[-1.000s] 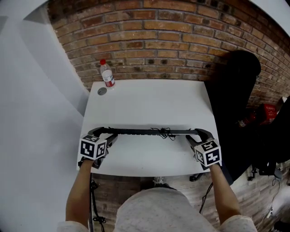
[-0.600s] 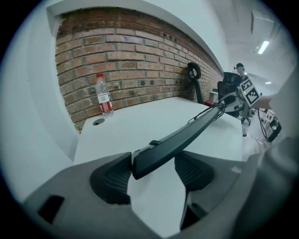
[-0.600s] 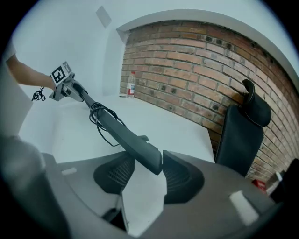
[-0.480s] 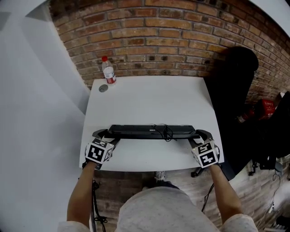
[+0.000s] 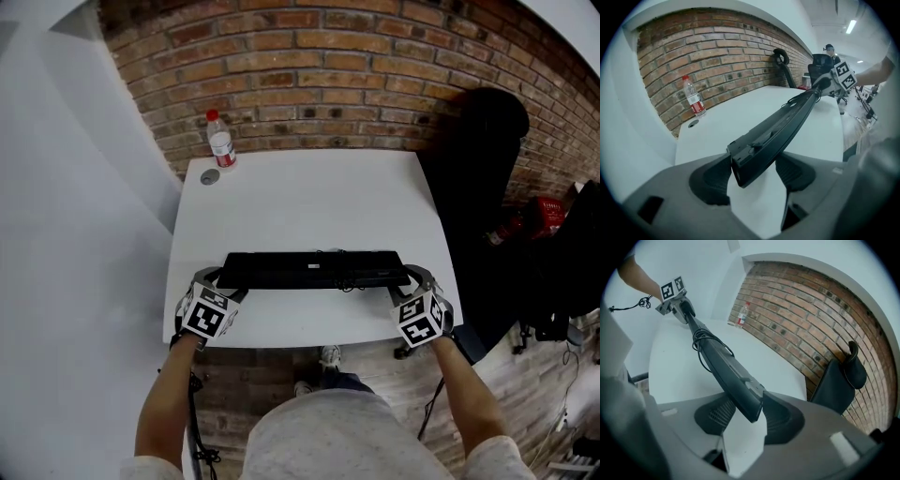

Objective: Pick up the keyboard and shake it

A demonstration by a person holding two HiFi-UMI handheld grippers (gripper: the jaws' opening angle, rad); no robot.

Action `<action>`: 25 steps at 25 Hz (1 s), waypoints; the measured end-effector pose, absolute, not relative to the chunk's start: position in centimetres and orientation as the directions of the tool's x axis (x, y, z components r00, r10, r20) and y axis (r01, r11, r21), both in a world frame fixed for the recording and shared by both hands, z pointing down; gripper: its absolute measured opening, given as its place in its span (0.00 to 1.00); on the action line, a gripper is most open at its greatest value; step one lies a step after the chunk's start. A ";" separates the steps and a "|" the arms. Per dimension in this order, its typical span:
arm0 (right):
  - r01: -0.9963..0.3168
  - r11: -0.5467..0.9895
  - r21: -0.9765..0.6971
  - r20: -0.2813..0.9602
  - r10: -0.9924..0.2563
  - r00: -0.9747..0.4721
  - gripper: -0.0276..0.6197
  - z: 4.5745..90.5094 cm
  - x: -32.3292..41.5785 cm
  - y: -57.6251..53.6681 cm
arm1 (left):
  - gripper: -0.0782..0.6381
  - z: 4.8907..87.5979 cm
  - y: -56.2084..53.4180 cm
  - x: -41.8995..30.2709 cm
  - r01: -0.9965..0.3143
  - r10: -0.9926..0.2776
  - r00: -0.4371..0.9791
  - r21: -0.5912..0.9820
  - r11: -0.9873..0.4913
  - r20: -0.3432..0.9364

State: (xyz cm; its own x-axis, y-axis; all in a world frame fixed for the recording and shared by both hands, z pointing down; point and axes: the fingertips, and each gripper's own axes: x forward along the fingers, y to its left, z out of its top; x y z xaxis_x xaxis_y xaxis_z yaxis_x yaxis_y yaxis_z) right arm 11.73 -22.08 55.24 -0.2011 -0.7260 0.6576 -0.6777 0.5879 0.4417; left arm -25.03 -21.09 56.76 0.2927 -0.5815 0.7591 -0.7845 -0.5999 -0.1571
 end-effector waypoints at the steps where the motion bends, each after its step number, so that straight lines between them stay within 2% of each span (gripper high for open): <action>1: -0.664 0.593 0.454 0.660 -0.725 -0.196 0.33 55.4 11.7 -22.0 | 0.51 57.0 -21.0 -25.0 -0.777 -0.579 0.292 -0.164 -0.608 0.761; 9: -0.564 0.629 0.535 0.682 -0.715 -0.151 0.34 56.7 11.7 -21.2 | 0.52 58.5 -20.1 -24.8 -0.735 -0.563 0.271 -0.210 -0.645 0.781; 13: -0.505 0.659 0.558 0.710 -0.694 -0.121 0.39 57.8 11.7 -20.6 | 0.55 59.5 -19.4 -24.7 -0.711 -0.538 0.260 -0.218 -0.669 0.802; 25: -0.428 0.724 0.541 0.764 -0.636 -0.110 0.43 58.8 11.8 -19.7 | 0.58 60.2 -18.8 -24.5 -0.705 -0.511 0.257 -0.202 -0.679 0.820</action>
State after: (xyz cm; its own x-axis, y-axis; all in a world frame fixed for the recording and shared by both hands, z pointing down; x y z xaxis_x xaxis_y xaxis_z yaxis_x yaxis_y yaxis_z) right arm 11.81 -19.74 58.76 -0.1100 -0.6357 0.7641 -0.4282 0.7240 0.5407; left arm -24.54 -18.77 60.24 0.2573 -0.5109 0.8202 -0.7055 -0.6794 -0.2019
